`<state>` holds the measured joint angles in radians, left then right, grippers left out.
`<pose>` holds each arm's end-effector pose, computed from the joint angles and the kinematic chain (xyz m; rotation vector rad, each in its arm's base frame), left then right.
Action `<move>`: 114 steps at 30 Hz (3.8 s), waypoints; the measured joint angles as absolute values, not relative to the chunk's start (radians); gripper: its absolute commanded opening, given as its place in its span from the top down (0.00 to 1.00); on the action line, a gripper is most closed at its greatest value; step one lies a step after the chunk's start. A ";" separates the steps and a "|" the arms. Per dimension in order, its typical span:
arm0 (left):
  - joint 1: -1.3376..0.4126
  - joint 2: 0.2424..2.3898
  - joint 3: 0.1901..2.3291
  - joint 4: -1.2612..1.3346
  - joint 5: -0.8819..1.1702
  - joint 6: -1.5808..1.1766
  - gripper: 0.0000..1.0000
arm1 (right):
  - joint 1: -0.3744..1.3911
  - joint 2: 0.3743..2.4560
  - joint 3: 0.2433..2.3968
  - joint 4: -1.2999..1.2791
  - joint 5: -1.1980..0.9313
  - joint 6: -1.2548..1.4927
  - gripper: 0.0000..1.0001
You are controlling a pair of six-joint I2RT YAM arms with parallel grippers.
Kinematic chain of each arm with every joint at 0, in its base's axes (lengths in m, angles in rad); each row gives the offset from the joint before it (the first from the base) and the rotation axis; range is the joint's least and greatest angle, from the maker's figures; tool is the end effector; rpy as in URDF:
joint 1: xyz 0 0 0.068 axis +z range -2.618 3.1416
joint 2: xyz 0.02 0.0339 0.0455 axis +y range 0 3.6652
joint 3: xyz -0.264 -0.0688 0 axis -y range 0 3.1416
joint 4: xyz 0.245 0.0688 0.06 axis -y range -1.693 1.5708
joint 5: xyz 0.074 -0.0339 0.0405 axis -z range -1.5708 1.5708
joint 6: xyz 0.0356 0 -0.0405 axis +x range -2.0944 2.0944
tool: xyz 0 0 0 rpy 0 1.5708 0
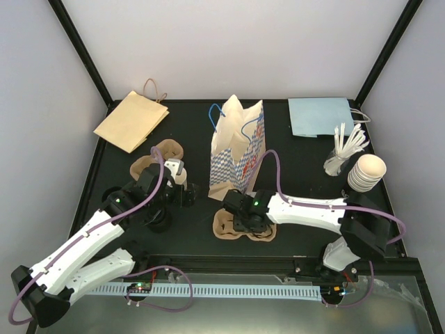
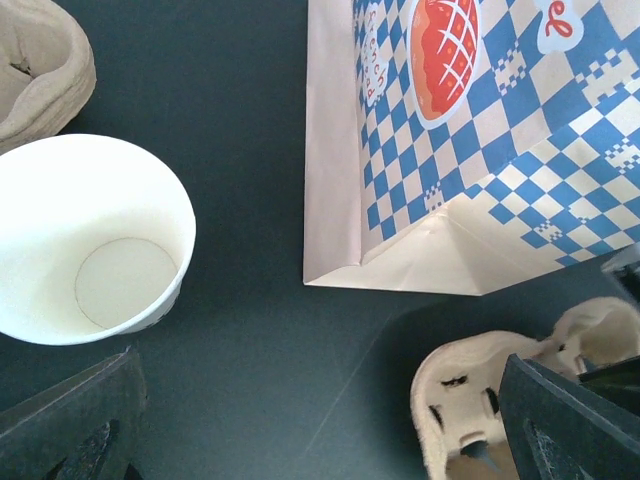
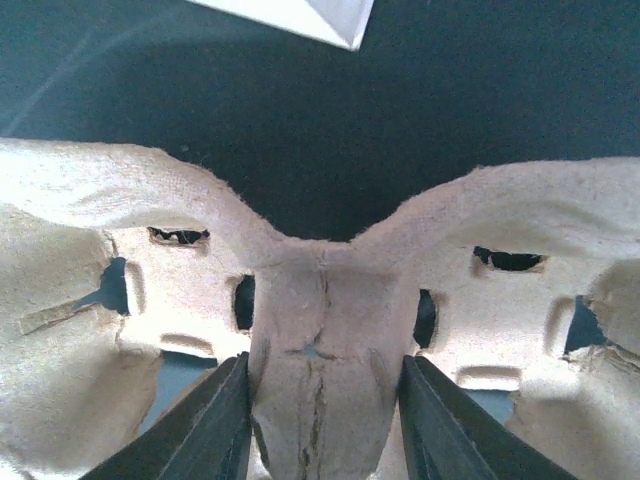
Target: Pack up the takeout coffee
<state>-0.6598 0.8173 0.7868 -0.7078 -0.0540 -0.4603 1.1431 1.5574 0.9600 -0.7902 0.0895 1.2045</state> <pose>0.1332 -0.1009 0.2848 0.2072 2.3530 -0.5006 0.1160 0.2468 0.1816 0.1038 2.9800 0.2010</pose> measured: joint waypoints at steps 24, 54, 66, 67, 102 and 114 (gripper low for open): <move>-0.535 0.873 1.079 -0.807 -0.029 -0.350 0.01 | 1.143 1.156 1.363 -0.979 0.158 0.626 0.60; -0.493 1.406 1.390 -0.639 0.284 -0.323 0.36 | 0.640 1.450 1.908 -0.602 -0.326 0.317 0.59; -0.500 1.599 1.605 -0.774 0.284 -0.249 0.99 | 0.469 1.504 1.841 -0.467 -0.625 0.349 0.60; -0.500 1.599 1.622 -0.794 0.284 -0.231 0.98 | 0.467 1.502 1.827 -0.463 -0.641 0.348 0.60; -0.501 1.337 1.578 -0.844 0.488 0.060 0.99 | 0.468 1.172 1.320 -0.572 -0.721 0.274 0.64; -0.558 1.338 1.566 -0.846 0.469 0.083 0.99 | 0.616 1.245 1.418 -0.809 -0.260 0.177 0.67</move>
<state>-0.5575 1.3380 1.5661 -0.8459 0.4694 0.0830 0.6163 1.2446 1.4178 -0.8085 -0.2596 0.1772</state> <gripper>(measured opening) 0.017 0.330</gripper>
